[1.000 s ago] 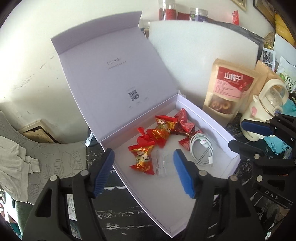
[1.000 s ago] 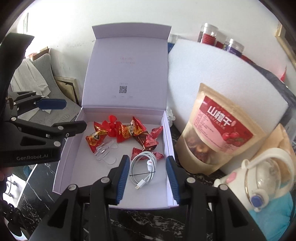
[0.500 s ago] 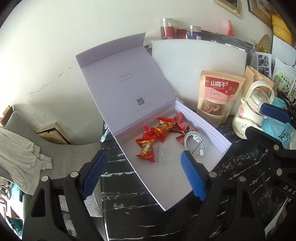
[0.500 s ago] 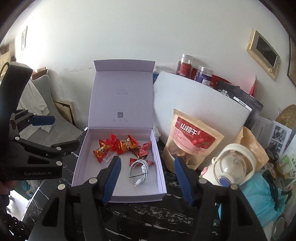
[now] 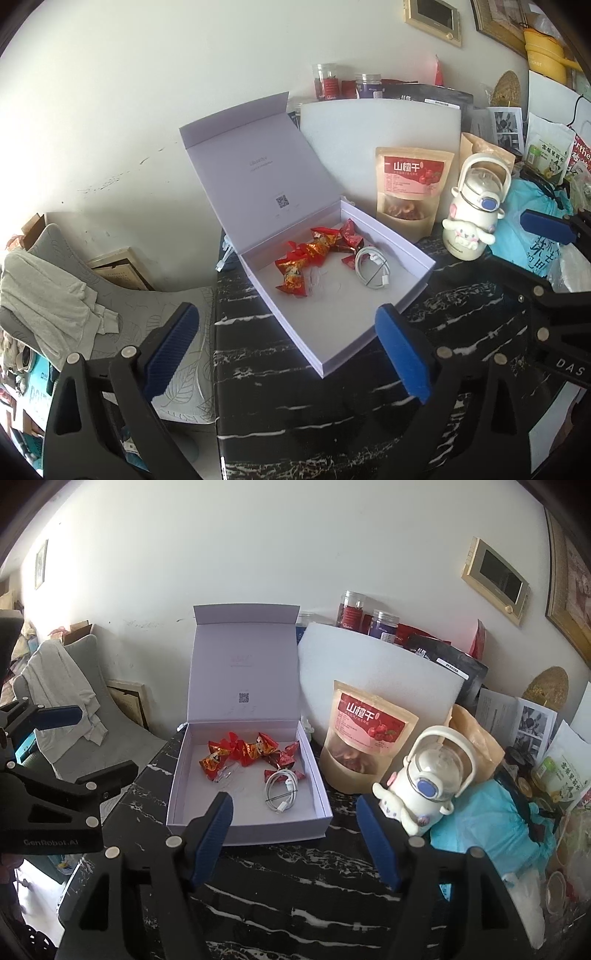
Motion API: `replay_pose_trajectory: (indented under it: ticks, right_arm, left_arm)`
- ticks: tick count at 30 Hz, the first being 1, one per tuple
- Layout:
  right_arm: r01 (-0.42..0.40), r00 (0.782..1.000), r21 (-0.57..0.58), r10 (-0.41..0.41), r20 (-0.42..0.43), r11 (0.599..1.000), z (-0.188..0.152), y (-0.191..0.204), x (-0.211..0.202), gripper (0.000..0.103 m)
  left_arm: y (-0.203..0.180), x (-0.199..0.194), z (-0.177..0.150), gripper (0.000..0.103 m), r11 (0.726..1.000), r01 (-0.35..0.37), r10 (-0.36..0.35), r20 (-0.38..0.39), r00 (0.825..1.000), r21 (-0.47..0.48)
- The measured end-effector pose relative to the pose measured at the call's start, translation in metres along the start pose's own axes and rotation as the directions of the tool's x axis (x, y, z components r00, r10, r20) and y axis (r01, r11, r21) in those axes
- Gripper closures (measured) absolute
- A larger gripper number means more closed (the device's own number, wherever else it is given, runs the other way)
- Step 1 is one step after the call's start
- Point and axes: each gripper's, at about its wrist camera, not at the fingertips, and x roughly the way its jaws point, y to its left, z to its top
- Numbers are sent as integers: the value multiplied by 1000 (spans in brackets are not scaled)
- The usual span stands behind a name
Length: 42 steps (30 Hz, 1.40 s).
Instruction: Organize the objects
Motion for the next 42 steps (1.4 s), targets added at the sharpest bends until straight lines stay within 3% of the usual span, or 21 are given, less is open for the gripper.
replay_pose_trajectory:
  ticks: [15, 22, 31, 42]
  right_arm:
    - [22, 999, 49, -19, -48, 999, -67, 24, -38, 33]
    - [30, 996, 91, -22, -89, 995, -98, 24, -36, 33]
    - [9, 993, 101, 3, -116, 995, -118, 26, -31, 33]
    - [-15, 992, 91, 26, -122, 996, -118, 30, -29, 33]
  left_arm:
    - [-4, -34, -68, 6, 999, 31, -32, -35, 999, -23]
    - [-7, -40, -93, 6, 994, 91, -94, -48, 994, -60]
    - [-10, -41, -112, 6, 994, 66, -71, -64, 995, -83]
    - [1, -37, -117, 6, 992, 18, -28, -81, 996, -122]
